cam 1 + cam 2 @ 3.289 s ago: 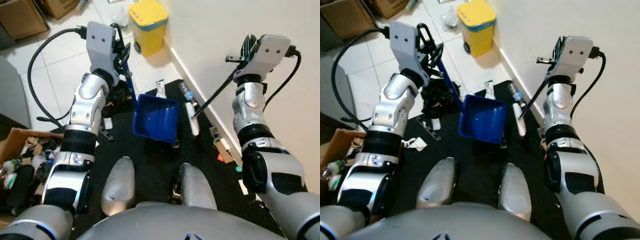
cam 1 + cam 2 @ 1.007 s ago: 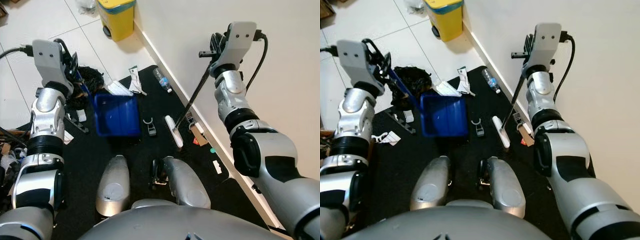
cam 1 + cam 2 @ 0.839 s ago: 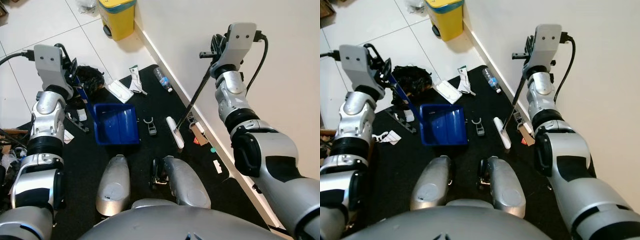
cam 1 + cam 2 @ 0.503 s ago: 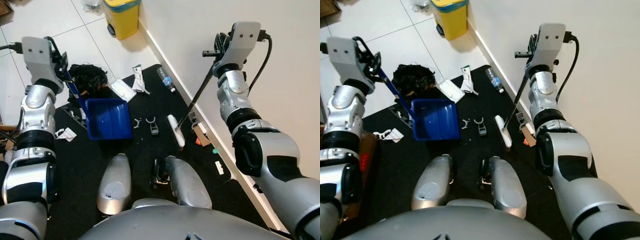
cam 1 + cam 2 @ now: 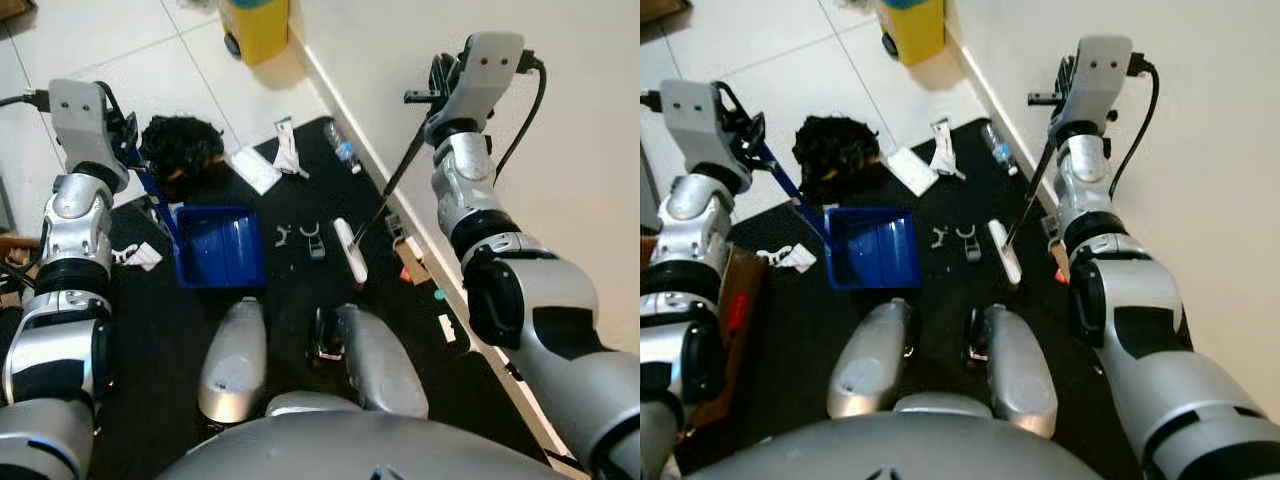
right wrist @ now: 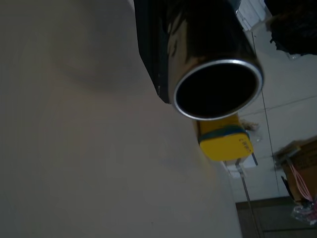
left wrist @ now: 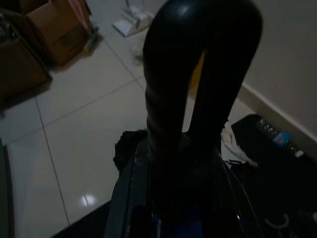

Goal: Sweep floor

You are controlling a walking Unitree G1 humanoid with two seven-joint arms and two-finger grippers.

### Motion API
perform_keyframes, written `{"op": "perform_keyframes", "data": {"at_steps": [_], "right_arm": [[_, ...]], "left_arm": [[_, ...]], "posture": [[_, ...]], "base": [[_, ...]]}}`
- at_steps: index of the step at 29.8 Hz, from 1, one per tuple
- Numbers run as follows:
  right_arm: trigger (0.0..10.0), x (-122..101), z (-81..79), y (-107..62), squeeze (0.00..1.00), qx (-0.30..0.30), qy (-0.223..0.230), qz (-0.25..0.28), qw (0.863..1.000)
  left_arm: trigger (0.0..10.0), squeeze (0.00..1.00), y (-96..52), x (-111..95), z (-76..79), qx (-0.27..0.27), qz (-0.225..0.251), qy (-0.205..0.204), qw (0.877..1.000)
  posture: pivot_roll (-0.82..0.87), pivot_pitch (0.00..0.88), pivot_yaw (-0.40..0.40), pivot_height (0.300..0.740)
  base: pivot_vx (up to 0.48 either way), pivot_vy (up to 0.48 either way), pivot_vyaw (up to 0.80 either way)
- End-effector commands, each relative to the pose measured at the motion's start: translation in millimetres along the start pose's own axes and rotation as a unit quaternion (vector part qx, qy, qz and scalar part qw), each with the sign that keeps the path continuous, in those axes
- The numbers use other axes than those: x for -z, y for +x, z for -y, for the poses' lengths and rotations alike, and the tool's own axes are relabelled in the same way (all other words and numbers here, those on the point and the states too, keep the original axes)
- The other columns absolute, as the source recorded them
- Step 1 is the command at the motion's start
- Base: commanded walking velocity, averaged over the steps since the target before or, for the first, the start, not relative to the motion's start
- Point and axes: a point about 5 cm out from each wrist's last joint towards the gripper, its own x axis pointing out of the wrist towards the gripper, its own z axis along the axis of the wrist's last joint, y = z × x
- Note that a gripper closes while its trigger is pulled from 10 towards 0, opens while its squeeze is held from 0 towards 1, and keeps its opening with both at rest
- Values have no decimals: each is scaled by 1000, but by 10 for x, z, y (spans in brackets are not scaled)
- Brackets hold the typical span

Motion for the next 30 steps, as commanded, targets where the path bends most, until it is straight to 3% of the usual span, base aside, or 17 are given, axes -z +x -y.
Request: {"op": "perform_keyframes", "data": {"at_steps": [1, 12, 14, 17, 30], "right_arm": [[10000, -48, 33, 23, 0, 8, 1, 11, 1000], [10000, -72, 92, 32, 0, 23, 7, 15, 1000], [10000, -90, 145, 38, 0, 36, 11, 18, 999], [10000, -104, 180, 43, 0, 45, 13, 20, 999], [10000, -150, 172, 79, 0, 49, 19, 22, 998]], "left_arm": [[10000, 0, 8, 32, 56, 6, -2, -5, 1000], [10000, 0, 44, -104, 262, 60, 45, -5, 997], [10000, 0, 43, -176, 407, 86, 69, -10, 994], [10000, 0, 39, -239, 508, 103, 88, -19, 991], [10000, 0, -36, -119, 685, 126, 72, -30, 989]], "posture": [[351, 194, -28, 740], [349, 216, -26, 740], [347, 217, -23, 740], [348, 215, -25, 740], [353, 211, -24, 740]], "base": [[0, 0, 0], [0, 0, 0], [0, 0, 0], [0, 0, 0], [0, 0, 0]]}}
